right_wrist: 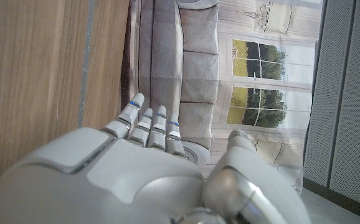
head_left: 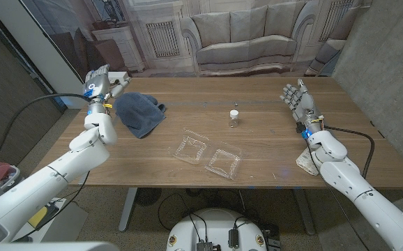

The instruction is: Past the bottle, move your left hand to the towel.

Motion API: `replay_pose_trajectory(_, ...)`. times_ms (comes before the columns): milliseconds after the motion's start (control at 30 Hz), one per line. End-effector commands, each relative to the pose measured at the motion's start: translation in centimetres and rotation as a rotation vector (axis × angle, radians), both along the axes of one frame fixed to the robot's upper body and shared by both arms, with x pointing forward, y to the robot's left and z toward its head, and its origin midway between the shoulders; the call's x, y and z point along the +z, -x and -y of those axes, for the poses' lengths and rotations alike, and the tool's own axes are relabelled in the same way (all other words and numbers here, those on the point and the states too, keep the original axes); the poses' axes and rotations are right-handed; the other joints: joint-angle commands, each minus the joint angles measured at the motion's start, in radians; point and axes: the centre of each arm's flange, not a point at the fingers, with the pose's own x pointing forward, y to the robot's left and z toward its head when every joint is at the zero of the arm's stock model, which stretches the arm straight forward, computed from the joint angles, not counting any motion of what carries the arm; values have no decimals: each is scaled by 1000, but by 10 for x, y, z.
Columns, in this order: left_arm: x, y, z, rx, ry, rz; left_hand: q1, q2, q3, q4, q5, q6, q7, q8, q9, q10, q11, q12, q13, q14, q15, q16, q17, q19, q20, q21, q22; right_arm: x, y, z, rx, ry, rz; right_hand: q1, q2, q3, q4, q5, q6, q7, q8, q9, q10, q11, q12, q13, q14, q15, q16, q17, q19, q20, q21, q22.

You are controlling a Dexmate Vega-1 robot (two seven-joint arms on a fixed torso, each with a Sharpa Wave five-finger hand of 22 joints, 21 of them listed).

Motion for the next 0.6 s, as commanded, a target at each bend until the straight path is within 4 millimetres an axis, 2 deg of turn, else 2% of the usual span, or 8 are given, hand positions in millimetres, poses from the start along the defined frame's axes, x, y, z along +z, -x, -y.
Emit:
replay_pose_trajectory(33,4,-5,6,23,-20,-41,4,0,-6,-1,7,0,-5,-6,5,-1,-8,-3,3,-7,-35,-5,2,-5,-47,-3,2,1,3,3,-1,-2,4,-1,2,-5,1,5,11,1,7,3,11,2,5,2,12,-1,-1,2,11,-12,-6,1)
replay_pose_trajectory(600,10,-19,-5,41,26,-113,9,-4,-10,-3,11,3,-4,-5,5,1,-5,-3,3,-6,-35,-5,2,-5,-46,-4,1,1,1,-1,8,-3,7,-2,2,-6,1,4,12,3,7,3,12,2,4,2,13,1,-2,2,15,-12,-11,2)
